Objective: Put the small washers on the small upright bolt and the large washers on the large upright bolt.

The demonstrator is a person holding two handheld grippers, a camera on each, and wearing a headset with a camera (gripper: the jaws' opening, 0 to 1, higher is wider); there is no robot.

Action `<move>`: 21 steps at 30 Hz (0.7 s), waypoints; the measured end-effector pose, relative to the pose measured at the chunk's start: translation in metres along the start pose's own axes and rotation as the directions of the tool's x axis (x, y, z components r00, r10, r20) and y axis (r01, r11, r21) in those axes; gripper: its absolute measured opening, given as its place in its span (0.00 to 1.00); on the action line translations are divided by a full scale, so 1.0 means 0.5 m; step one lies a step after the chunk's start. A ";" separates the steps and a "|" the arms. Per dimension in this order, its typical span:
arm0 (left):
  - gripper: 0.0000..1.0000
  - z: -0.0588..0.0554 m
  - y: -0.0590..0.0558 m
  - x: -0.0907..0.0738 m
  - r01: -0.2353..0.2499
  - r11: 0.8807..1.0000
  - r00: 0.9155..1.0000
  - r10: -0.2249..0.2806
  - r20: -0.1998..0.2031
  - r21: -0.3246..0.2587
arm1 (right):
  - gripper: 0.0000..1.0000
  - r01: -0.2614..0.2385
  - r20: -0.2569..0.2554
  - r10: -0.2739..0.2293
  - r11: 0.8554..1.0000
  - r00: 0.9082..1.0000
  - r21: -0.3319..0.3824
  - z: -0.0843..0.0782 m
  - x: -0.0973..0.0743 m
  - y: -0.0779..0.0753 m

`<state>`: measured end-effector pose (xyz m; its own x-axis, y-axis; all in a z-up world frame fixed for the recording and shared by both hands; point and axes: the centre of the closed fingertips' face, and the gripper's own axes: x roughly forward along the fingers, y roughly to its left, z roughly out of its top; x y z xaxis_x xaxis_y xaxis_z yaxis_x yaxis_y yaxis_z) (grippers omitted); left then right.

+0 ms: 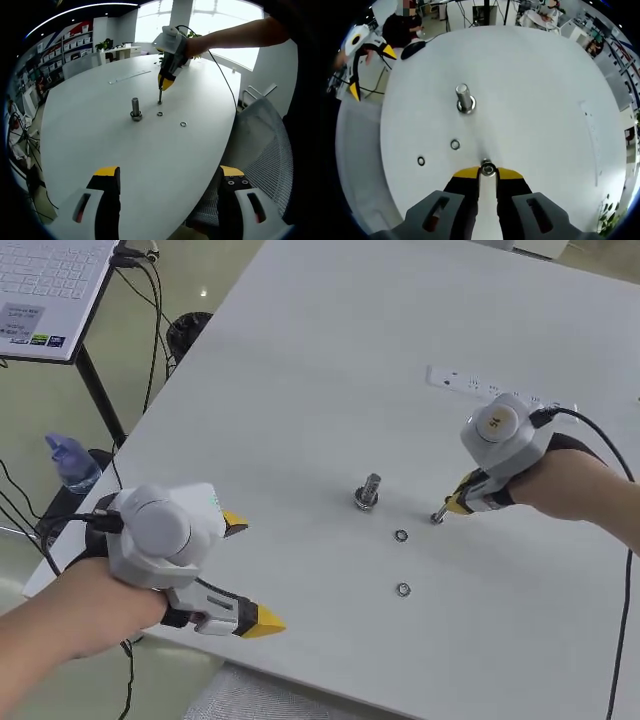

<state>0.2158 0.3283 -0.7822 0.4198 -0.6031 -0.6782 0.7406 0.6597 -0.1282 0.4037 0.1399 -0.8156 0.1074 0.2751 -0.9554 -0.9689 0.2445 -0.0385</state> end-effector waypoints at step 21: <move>0.79 0.007 0.009 0.006 0.005 1.000 1.000 -0.005 0.010 -0.013 | 0.13 -0.009 -0.028 0.008 1.000 1.000 -0.022 -0.011 0.035 0.006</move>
<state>0.2224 0.3280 -0.7823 0.4215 -0.6110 -0.6701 0.7361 0.6621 -0.1407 0.4014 0.1404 -0.8343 0.0928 0.2505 -0.9636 -0.9745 0.2214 -0.0363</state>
